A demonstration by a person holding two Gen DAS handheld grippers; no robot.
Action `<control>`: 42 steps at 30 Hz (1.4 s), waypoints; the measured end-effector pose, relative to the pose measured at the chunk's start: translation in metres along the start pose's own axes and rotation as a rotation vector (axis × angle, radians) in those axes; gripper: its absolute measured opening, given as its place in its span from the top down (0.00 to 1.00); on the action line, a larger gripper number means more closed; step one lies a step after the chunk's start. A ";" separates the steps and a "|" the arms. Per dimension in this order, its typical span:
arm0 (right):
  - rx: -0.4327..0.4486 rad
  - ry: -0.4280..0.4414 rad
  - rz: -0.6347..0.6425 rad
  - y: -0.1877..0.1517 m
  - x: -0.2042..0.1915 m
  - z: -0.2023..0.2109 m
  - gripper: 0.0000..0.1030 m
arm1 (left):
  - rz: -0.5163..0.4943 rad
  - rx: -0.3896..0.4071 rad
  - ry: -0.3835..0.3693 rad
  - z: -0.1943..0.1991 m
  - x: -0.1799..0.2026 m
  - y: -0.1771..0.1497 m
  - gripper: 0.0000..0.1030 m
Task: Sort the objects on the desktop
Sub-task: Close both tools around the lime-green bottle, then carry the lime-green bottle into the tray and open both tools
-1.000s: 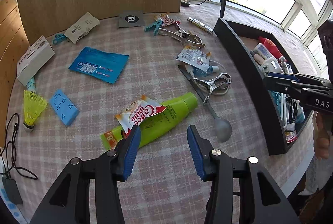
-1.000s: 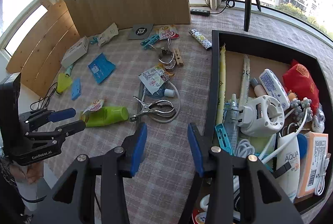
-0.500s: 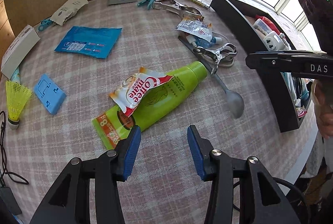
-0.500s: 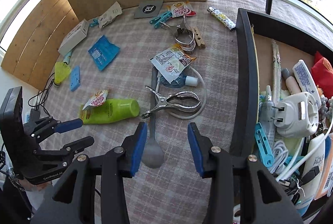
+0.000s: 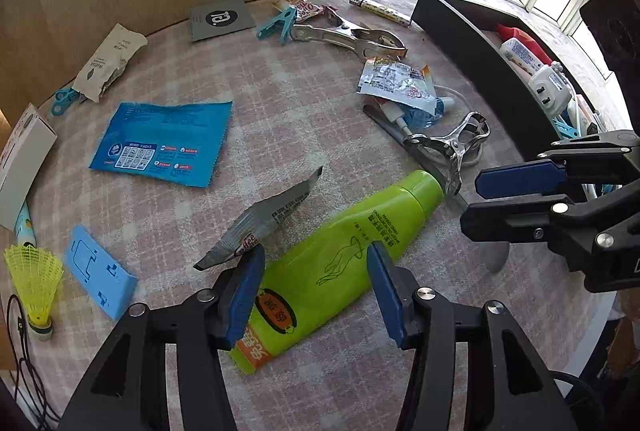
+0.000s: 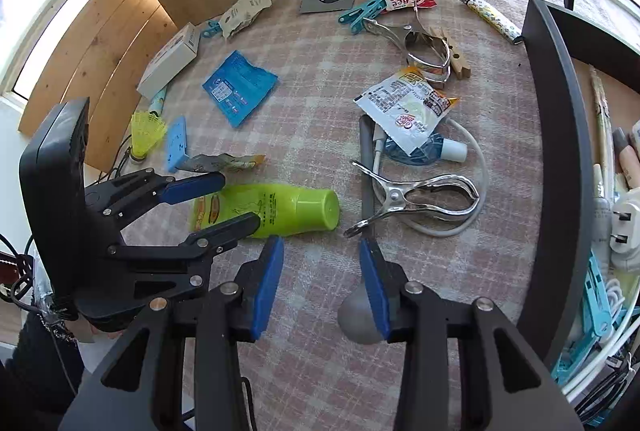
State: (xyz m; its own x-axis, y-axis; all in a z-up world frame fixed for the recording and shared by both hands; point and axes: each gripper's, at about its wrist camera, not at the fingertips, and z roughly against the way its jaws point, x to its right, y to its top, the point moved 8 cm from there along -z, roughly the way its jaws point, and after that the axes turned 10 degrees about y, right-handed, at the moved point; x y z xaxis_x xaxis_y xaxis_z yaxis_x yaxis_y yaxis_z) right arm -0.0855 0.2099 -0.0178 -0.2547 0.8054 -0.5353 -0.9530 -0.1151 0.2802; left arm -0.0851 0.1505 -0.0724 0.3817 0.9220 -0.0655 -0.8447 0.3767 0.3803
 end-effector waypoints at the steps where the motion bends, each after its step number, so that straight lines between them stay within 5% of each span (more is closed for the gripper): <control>1: -0.004 0.006 -0.012 0.000 0.000 -0.004 0.62 | -0.008 -0.001 -0.013 -0.001 0.001 0.001 0.47; 11: -0.043 0.087 -0.144 0.002 0.005 -0.031 0.62 | -0.051 -0.023 -0.118 0.000 0.030 -0.011 0.47; 18: -0.004 0.090 -0.144 0.006 -0.001 -0.040 0.66 | 0.029 0.000 -0.168 0.001 0.039 -0.005 0.64; 25: 0.033 0.087 -0.155 0.006 0.000 -0.038 0.68 | 0.077 0.012 -0.172 0.005 0.046 -0.003 0.66; 30: 0.087 0.093 -0.155 0.011 -0.001 -0.017 0.69 | 0.093 0.052 -0.172 0.024 0.050 0.010 0.75; 42: 0.273 0.072 -0.157 0.030 0.011 0.069 0.69 | -0.002 0.183 -0.184 0.075 0.085 0.068 0.76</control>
State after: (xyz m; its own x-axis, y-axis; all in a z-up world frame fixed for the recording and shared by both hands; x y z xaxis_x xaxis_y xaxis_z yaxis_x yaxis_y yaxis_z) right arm -0.1055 0.2550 0.0397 -0.1278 0.7566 -0.6412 -0.9048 0.1759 0.3879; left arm -0.0823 0.2474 0.0171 0.4588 0.8834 0.0959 -0.7683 0.3401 0.5423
